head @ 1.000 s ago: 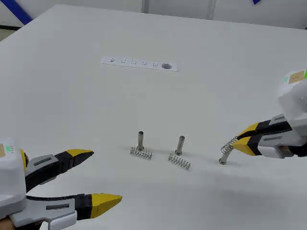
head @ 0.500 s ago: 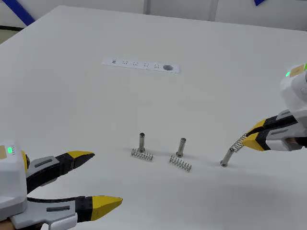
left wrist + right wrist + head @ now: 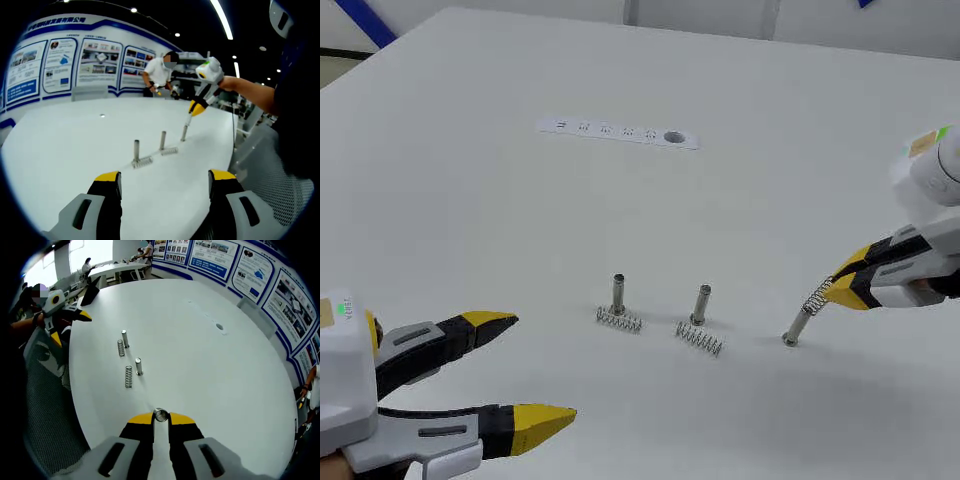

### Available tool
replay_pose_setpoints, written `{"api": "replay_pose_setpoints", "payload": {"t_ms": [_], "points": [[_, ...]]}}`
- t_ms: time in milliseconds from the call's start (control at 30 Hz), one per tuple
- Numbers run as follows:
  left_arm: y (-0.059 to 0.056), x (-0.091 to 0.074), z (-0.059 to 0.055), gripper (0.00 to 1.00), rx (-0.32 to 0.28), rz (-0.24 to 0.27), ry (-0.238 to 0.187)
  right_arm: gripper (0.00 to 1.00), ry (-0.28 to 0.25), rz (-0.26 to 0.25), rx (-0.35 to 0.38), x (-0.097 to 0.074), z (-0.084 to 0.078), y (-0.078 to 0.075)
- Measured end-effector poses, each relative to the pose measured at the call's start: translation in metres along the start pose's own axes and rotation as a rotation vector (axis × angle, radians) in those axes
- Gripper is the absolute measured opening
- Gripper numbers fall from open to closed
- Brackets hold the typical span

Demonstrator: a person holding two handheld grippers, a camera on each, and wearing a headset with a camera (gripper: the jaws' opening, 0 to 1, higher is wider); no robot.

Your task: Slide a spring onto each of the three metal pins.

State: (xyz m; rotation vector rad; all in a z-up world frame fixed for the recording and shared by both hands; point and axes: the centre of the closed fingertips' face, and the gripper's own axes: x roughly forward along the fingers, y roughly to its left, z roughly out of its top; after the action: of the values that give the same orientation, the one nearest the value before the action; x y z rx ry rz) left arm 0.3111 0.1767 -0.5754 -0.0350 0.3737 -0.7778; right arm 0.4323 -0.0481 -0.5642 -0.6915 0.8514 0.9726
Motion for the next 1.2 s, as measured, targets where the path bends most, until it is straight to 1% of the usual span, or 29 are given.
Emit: {"api": "replay_pose_setpoints", "payload": {"t_ms": [167,467,667,767,1033,1200], "points": [[0.001,-0.001,0.0,0.72,-0.004,0.003,-0.005,0.11,0.02,0.0,-0.014,0.001,-0.001,-0.001],[0.0,-0.001,0.001,0.72,-0.001,0.006,-0.004,0.11,0.036,0.011,-0.021,0.006,-0.001,0.0],[0.001,-0.001,0.001,0.72,-0.001,0.007,-0.004,0.11,0.069,0.015,-0.054,0.014,-0.001,0.003],[0.001,-0.001,0.001,0.72,-0.002,0.008,-0.005,0.11,0.074,0.019,-0.057,0.017,-0.001,0.003],[0.001,-0.001,0.001,0.72,-0.002,0.009,-0.006,0.11,0.118,0.011,-0.075,0.029,-0.01,0.001],[0.001,-0.001,0.001,0.72,-0.002,0.009,-0.005,0.11,0.127,0.016,-0.066,0.037,-0.015,0.002]]}}
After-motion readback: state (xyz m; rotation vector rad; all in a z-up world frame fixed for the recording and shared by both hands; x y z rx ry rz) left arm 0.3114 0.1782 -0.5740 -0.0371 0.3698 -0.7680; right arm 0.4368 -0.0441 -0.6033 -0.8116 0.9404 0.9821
